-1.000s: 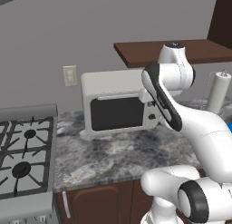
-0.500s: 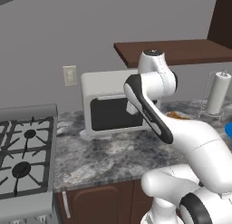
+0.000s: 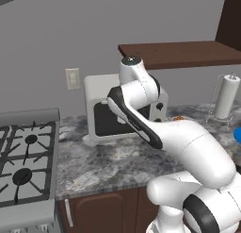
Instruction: Open the toaster oven door. Place the hotdog bun on the top rack in the toaster oven and place the steak on the bottom rack.
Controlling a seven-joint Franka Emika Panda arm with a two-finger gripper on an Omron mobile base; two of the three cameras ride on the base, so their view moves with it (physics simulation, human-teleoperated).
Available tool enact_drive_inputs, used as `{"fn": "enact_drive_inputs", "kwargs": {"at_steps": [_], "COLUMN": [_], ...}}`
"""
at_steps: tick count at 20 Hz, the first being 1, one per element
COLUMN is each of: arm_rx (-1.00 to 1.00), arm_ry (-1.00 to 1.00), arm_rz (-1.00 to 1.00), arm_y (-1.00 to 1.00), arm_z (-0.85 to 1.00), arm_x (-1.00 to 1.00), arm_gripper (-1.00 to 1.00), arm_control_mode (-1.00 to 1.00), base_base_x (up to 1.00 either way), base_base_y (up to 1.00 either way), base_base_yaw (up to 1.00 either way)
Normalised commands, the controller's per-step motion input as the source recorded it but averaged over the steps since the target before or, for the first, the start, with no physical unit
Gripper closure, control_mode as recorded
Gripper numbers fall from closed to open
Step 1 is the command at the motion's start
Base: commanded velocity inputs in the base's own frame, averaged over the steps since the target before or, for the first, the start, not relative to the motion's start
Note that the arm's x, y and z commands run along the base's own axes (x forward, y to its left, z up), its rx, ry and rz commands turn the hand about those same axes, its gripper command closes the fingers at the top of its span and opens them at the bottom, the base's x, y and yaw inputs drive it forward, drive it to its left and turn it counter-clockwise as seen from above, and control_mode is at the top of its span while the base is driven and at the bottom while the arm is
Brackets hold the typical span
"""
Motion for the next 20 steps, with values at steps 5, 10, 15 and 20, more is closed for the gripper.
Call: {"fn": "enact_drive_inputs", "kwargs": {"at_steps": [5,10,15,20], "arm_rx": [-0.07,-0.1,-0.23,-0.25], "arm_ry": [-0.03,-0.02,0.0,0.0], "arm_rz": [0.32,0.41,0.24,0.07], "arm_y": [0.16,0.03,0.17,0.21], "arm_z": [-0.03,-0.08,-0.24,-0.22], "arm_x": [0.53,0.45,0.36,0.34], "arm_gripper": [-1.0,-1.0,-1.0,-1.0], "arm_control_mode": [-1.0,-1.0,-1.0,-1.0], "base_base_x": [0.0,0.0,0.0,0.0], "base_base_y": [0.0,0.0,0.0,0.0], "base_base_yaw": [0.0,0.0,0.0,0.0]}}
